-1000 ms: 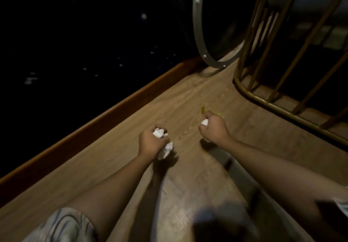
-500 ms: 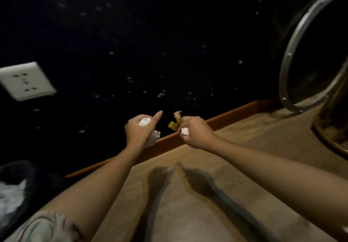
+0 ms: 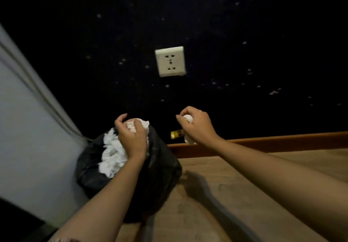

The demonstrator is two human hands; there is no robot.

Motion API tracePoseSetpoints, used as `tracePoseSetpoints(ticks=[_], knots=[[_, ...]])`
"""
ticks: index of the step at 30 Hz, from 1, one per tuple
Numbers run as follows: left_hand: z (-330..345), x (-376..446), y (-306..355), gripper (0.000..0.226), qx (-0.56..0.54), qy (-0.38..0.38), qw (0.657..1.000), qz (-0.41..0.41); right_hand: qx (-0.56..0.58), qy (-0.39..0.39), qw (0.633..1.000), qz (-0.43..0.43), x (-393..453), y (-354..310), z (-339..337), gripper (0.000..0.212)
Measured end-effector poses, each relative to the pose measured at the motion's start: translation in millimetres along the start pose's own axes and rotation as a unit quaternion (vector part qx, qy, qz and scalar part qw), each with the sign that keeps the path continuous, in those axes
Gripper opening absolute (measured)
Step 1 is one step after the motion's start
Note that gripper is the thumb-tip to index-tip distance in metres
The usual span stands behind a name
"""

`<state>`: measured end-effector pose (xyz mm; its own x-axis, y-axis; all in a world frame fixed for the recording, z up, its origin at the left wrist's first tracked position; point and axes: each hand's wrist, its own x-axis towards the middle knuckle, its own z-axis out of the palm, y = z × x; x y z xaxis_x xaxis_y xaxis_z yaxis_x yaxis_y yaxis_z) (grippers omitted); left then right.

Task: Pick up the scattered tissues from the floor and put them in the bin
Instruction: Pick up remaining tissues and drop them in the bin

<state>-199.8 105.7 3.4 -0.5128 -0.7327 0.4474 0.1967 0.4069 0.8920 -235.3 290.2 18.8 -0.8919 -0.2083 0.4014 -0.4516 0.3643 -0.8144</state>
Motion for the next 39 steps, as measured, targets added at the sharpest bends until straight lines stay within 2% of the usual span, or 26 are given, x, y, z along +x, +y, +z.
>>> tracePoseSetpoints(ticks=[4, 6, 8, 10, 12, 13, 15, 17, 19, 20, 22, 24, 26, 28, 31, 33, 35, 39], knots=[[-49, 37, -37, 0.022, 0.053, 0.043, 0.997, 0.031, 0.067, 0.019, 0.995, 0.071, 10, -26, 80, 0.043], [-66, 45, -55, 0.023, 0.12, 0.023, 0.991, 0.048, 0.06, 0.008, 0.995, 0.08, 13, -33, 115, 0.049], [-77, 48, -71, 0.029, 0.225, -0.043, 0.972, 0.043, 0.036, -0.003, 0.998, 0.055, 15, -33, 146, 0.049], [-83, 49, -85, 0.033, 0.369, -0.167, 0.914, -0.008, -0.016, -0.028, 0.999, 0.019, 17, -27, 173, 0.043], [-86, 50, -95, 0.043, 0.479, -0.299, 0.824, -0.051, -0.118, -0.09, 0.989, -0.009, 19, -22, 192, 0.038], [-86, 51, -97, 0.048, 0.517, -0.351, 0.779, -0.054, -0.186, -0.143, 0.972, -0.02, 18, -21, 197, 0.041], [-89, 54, -100, 0.058, 0.561, -0.417, 0.713, -0.046, -0.316, -0.268, 0.909, -0.045, 16, -18, 203, 0.061], [-93, 58, -95, 0.064, 0.566, -0.445, 0.691, -0.063, -0.417, -0.357, 0.833, -0.072, 14, -14, 207, 0.077], [-95, 62, -88, 0.068, 0.544, -0.464, 0.693, -0.094, -0.477, -0.39, 0.783, -0.079, 14, -8, 211, 0.08], [-95, 64, -84, 0.068, 0.519, -0.476, 0.701, -0.116, -0.484, -0.396, 0.777, -0.074, 15, -8, 210, 0.081], [-93, 74, -78, 0.066, 0.443, -0.47, 0.745, -0.168, -0.453, -0.395, 0.795, -0.076, 21, -12, 203, 0.081], [-88, 87, -74, 0.064, 0.388, -0.425, 0.797, -0.183, -0.393, -0.378, 0.83, -0.115, 29, -19, 188, 0.076], [-81, 96, -65, 0.066, 0.391, -0.354, 0.84, -0.126, -0.341, -0.335, 0.863, -0.165, 36, -25, 170, 0.067], [-71, 94, -47, 0.06, 0.375, -0.269, 0.886, -0.052, -0.325, -0.288, 0.88, -0.193, 41, -29, 144, 0.063], [-43, 77, -21, 0.041, 0.255, -0.211, 0.944, 0.017, -0.346, -0.226, 0.883, -0.222, 44, -29, 95, 0.064], [-19, 57, -8, 0.032, 0.191, -0.225, 0.954, 0.057, -0.365, -0.195, 0.879, -0.237, 41, -20, 56, 0.063], [8, 31, 4, 0.027, 0.161, -0.258, 0.947, 0.103, -0.374, -0.168, 0.881, -0.236, 32, -3, 11, 0.062], [66, -35, 34, 0.024, 0.147, -0.357, 0.907, 0.17, -0.382, -0.087, 0.893, -0.222, -2, 36, -86, 0.047]])
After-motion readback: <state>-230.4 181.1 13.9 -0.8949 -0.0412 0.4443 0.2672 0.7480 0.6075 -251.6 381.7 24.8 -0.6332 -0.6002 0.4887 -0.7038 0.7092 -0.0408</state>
